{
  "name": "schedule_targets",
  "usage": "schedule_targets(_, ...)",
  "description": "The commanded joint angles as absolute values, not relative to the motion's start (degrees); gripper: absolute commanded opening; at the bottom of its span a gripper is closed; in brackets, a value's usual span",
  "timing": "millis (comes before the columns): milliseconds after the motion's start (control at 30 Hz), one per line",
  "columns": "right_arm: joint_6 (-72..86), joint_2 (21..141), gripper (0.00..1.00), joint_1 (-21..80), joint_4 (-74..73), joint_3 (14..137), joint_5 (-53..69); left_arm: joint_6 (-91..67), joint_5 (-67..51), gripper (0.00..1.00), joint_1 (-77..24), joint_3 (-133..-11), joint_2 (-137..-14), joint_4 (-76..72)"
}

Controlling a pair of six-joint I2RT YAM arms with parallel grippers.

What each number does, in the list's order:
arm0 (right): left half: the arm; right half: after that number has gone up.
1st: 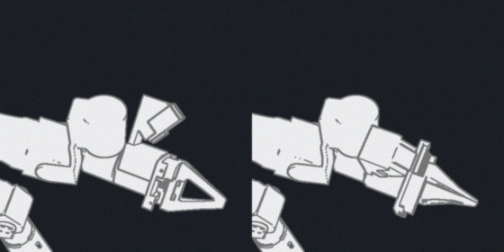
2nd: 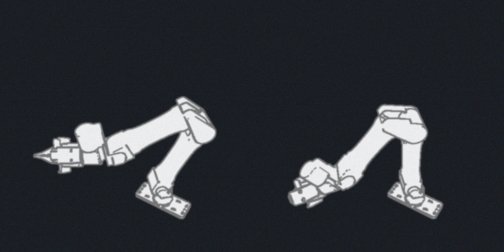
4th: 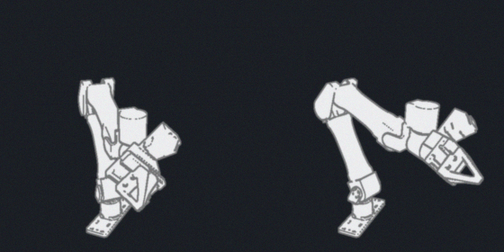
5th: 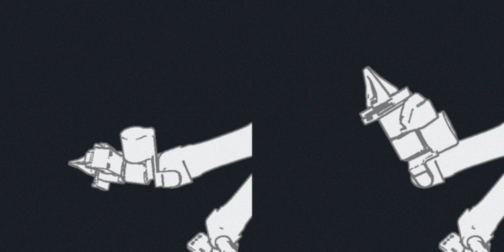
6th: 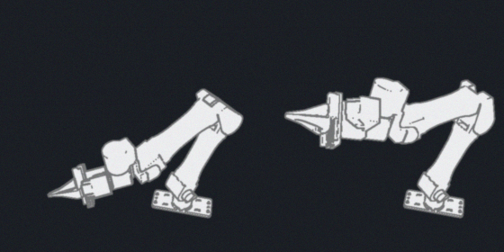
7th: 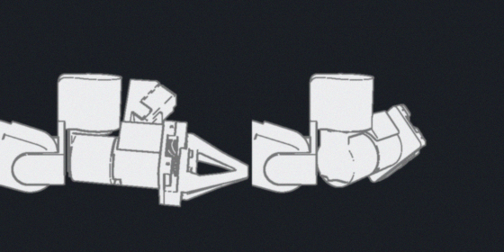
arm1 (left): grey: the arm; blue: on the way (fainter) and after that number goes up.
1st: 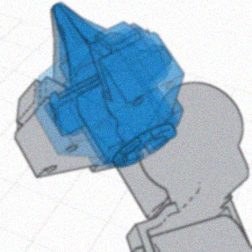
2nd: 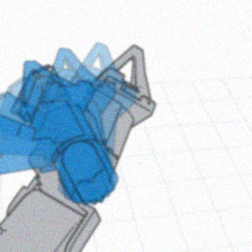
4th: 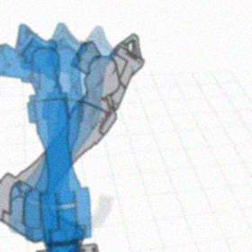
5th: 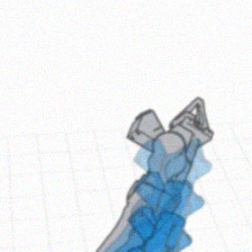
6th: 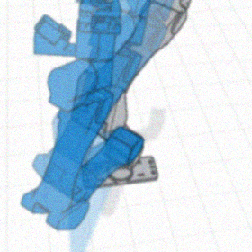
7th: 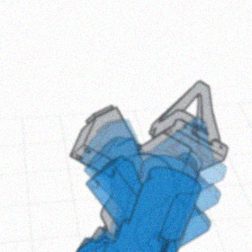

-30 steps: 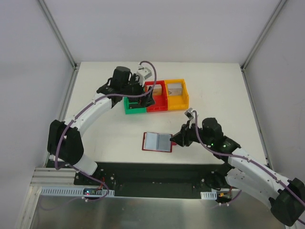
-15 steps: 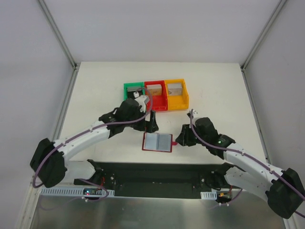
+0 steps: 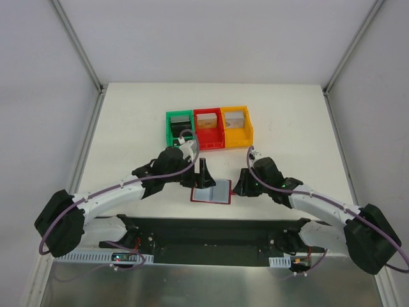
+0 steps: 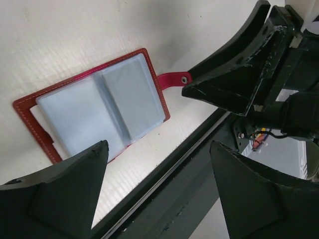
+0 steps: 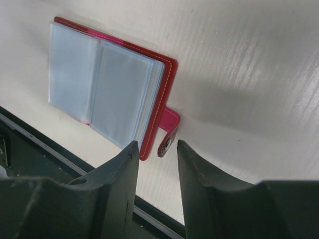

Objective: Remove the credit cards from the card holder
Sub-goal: Remove the credit card from the card holder.

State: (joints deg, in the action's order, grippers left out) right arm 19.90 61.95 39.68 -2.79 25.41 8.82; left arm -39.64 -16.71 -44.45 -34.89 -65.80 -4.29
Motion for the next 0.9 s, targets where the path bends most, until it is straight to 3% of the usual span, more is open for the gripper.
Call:
schedule_targets(0, 21.6, 64.8, 0.39, 40.0, -0.3, 25.8, 8.8, -39.5, -18.5, 0.77, -47.1, -37.4, -70.1, -6.2)
schedule_targets(167, 21.4, 66.1, 0.37, 40.0, -0.4, 25.5, 7.2, -38.8, -18.5, 0.60, -47.8, -37.7, -72.9, -6.2)
schedule_targets(433, 20.7, 70.3, 0.25, 40.0, -0.4, 26.7, 7.1, -38.3, -17.8, 0.52, -47.9, -36.8, -74.6, -6.2)
schedule_targets(733, 20.3, 69.0, 0.03, 40.1, 2.6, 26.6, 9.1, -38.1, -18.2, 0.42, -47.9, -37.7, -77.5, -6.3)
schedule_targets(867, 20.3, 68.7, 0.02, 40.2, 3.1, 26.7, 9.5, -37.5, -18.9, 0.42, -49.5, -40.9, -80.6, -6.4)
